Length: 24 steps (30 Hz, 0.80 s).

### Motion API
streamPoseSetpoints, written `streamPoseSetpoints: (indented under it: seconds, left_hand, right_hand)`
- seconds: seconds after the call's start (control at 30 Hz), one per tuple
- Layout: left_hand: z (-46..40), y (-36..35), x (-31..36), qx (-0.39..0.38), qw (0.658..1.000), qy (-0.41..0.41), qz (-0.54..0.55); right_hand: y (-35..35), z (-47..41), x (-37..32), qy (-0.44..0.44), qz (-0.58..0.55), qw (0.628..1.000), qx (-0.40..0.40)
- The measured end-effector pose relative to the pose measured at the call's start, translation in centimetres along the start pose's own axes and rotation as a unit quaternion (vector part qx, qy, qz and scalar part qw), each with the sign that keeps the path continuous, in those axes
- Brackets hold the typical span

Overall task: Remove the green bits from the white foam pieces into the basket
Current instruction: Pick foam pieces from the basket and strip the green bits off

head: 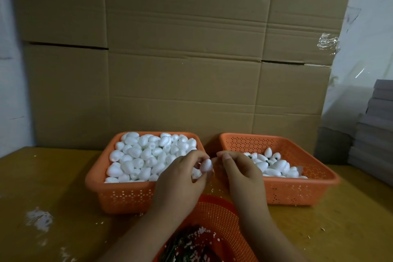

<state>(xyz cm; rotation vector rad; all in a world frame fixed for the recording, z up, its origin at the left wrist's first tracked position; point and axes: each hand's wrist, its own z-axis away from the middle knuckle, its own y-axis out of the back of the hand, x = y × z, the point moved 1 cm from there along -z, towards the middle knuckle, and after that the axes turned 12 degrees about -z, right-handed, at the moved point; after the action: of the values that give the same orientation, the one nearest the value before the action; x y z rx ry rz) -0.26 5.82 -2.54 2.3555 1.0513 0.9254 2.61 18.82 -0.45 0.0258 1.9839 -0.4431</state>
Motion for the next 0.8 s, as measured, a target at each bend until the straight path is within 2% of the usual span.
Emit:
streamPoseSetpoints:
  seconds: [0.1, 0.2, 0.3, 0.4, 0.57, 0.67, 0.8]
  left_hand:
    - [-0.1, 0.1, 0.0, 0.039, 0.999, -0.013, 0.015]
    - [-0.3, 0.3, 0.1, 0.068, 0.997, 0.003, 0.034]
    - [-0.2, 0.3, 0.0, 0.052, 0.993, 0.043, 0.092]
    - [-0.2, 0.2, -0.1, 0.033, 0.992, 0.049, 0.113]
    - [-0.1, 0.1, -0.1, 0.027, 0.992, 0.031, 0.116]
    - [-0.1, 0.1, -0.1, 0.016, 0.997, 0.008, 0.081]
    - [-0.3, 0.2, -0.1, 0.044, 0.998, -0.006, 0.049]
  right_hand:
    - [-0.2, 0.2, 0.3, 0.023, 0.013, 1.000, -0.003]
    - [0.0, 0.1, 0.6, 0.001, 0.006, 1.000, 0.004]
    - [0.0, 0.1, 0.8, -0.046, 0.000, 0.999, -0.020]
    - [0.0, 0.1, 0.6, -0.052, -0.044, 0.997, -0.028]
    - [0.0, 0.3, 0.3, 0.012, -0.027, 0.999, -0.017]
    - [-0.3, 0.6, 0.1, 0.054, -0.013, 0.998, -0.027]
    - [-0.5, 0.9, -0.2, 0.099, 0.027, 0.994, -0.047]
